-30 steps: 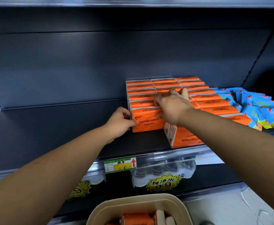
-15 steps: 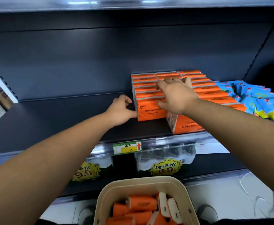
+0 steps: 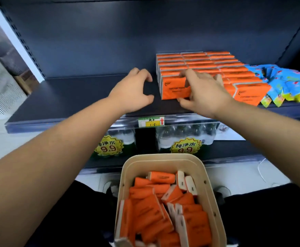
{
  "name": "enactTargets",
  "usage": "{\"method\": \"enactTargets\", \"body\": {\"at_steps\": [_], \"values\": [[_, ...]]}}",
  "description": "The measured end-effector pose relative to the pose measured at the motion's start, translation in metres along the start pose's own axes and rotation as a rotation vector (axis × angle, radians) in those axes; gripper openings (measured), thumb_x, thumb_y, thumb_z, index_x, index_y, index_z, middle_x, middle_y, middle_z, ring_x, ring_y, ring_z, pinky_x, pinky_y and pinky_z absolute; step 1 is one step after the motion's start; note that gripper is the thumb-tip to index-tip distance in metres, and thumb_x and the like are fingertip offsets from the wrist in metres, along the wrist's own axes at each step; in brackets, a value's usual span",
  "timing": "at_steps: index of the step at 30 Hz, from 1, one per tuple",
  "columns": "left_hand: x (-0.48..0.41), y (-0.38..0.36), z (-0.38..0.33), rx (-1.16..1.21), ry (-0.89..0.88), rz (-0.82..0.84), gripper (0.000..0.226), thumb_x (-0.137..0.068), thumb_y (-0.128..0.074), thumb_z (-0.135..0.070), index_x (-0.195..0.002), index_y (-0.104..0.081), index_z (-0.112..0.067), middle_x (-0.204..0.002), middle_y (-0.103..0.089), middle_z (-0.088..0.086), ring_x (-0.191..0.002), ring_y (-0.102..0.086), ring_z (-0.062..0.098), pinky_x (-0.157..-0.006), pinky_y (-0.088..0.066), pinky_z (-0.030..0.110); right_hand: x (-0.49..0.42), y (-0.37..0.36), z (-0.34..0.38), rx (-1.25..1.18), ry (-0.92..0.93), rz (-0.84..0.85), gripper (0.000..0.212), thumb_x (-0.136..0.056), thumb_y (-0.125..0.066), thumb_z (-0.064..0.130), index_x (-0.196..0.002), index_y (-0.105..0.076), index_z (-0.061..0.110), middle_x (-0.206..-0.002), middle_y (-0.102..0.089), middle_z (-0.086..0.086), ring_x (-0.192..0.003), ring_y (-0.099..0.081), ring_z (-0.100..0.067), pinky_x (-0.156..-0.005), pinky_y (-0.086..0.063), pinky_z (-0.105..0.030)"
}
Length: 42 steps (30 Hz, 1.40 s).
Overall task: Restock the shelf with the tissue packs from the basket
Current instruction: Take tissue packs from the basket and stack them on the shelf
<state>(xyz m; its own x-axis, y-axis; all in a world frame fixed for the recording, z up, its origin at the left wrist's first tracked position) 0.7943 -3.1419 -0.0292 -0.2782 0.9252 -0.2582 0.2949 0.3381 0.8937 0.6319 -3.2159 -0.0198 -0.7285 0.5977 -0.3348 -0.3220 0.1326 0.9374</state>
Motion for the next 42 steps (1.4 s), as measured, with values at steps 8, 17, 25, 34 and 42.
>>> {"method": "enactTargets", "body": {"at_steps": [8,17,25,34,42], "values": [[0.078,-0.07,0.015,0.026,0.063,0.191,0.049,-0.079,-0.071,-0.035,-0.122,-0.05,-0.023,-0.117,-0.049,0.0,-0.094,-0.058,0.02,-0.088,-0.05,0.039,0.075,-0.065,0.017,-0.013,0.024,0.116,0.053,-0.089,-0.058,0.043,-0.134,-0.038,0.024,-0.13,-0.054,-0.002,-0.12,-0.046,-0.026,-0.094,-0.03,-0.044],[0.131,-0.14,0.02,0.108,0.075,0.383,0.052,-0.084,-0.068,-0.036,-0.131,-0.048,-0.025,-0.125,-0.05,-0.003,-0.092,-0.05,0.008,-0.084,-0.047,0.028,0.132,-0.114,0.011,-0.055,0.022,0.198,0.045,-0.092,-0.054,0.04,-0.132,-0.041,0.026,-0.127,-0.055,0.003,-0.119,-0.047,-0.021,-0.095,-0.029,-0.04],[0.163,-0.202,0.031,0.07,0.124,0.512,0.055,-0.084,-0.068,-0.04,-0.132,-0.045,-0.024,-0.124,-0.055,-0.001,-0.11,-0.058,0.019,-0.093,-0.049,0.038,0.169,-0.182,0.01,-0.007,0.031,0.549,0.053,-0.087,-0.056,0.052,-0.132,-0.039,0.031,-0.136,-0.047,0.005,-0.128,-0.037,-0.02,-0.097,-0.027,-0.043],[0.189,-0.251,0.053,0.026,0.238,0.693,0.065,-0.089,-0.062,-0.041,-0.143,-0.03,-0.024,-0.142,-0.042,0.006,-0.125,-0.049,0.027,-0.101,-0.044,0.041,0.215,-0.239,0.005,0.003,0.029,0.966,0.073,-0.081,-0.06,0.055,-0.143,-0.027,0.034,-0.144,-0.04,-0.004,-0.136,-0.029,-0.03,-0.108,-0.017,-0.053],[0.214,-0.293,0.053,-0.252,0.146,0.889,0.055,-0.089,-0.055,-0.026,-0.141,-0.037,-0.025,-0.138,-0.046,0.007,-0.124,-0.048,0.03,-0.106,-0.035,0.048,0.249,-0.276,0.004,0.116,0.104,1.173,0.067,-0.087,-0.061,0.034,-0.145,-0.027,0.036,-0.151,-0.035,0.002,-0.139,-0.024,-0.03,-0.111,-0.004,-0.061]]}}
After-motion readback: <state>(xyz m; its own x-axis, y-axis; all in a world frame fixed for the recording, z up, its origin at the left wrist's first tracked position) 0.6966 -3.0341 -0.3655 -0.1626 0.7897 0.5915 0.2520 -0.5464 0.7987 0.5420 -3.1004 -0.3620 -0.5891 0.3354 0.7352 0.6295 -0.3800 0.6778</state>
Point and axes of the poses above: each hand's wrist, its own x-axis away from the middle knuckle, its own y-axis out of the back of the hand, z = x × y, the point moved 8 cm from there along -x, towards the middle knuckle
